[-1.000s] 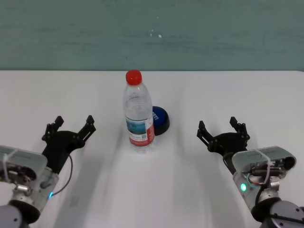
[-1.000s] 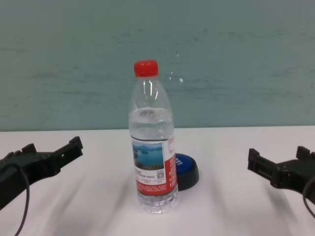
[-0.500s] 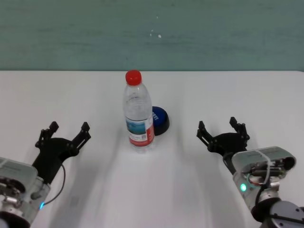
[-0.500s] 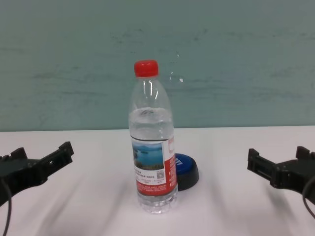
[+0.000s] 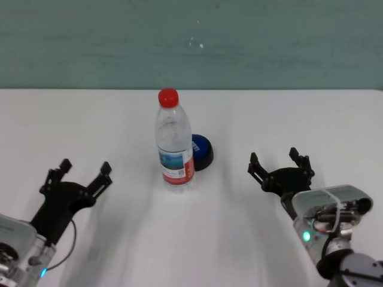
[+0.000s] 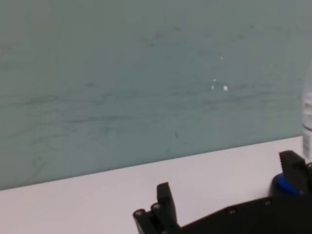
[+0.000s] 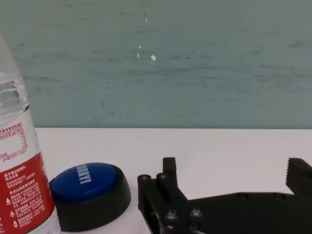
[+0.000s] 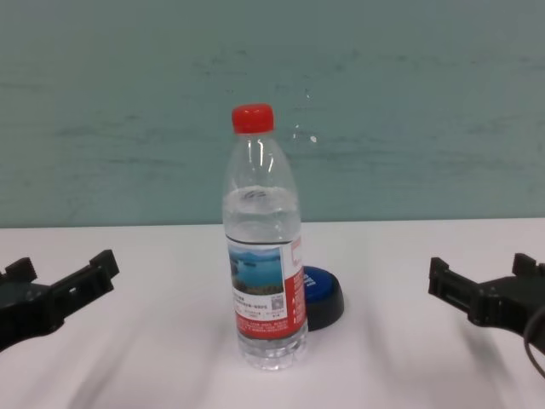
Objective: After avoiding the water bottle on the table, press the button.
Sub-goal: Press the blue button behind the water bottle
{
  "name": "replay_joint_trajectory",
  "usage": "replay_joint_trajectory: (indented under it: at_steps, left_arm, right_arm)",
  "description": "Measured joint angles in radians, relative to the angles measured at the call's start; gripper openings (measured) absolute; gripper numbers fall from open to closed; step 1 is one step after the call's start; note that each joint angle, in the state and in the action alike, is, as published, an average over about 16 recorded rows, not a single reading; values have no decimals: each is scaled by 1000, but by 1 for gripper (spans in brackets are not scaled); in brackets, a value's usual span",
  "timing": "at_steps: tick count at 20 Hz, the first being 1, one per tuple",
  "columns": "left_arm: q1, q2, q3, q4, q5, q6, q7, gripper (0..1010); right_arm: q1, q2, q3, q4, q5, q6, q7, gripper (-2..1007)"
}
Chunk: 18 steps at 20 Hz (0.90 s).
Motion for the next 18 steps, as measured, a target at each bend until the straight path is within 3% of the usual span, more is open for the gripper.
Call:
replay_joint_trajectory:
  at_steps: [8, 18]
  left_arm:
    - [52, 25, 8, -43, -10, -23, -27, 1010]
    - [94, 45, 32, -72, -1, -46, -40, 1010]
  right_arm:
    - [0, 0, 0, 0, 0, 0, 0, 1004]
    - [0, 0, 0, 0, 0, 0, 0, 1004]
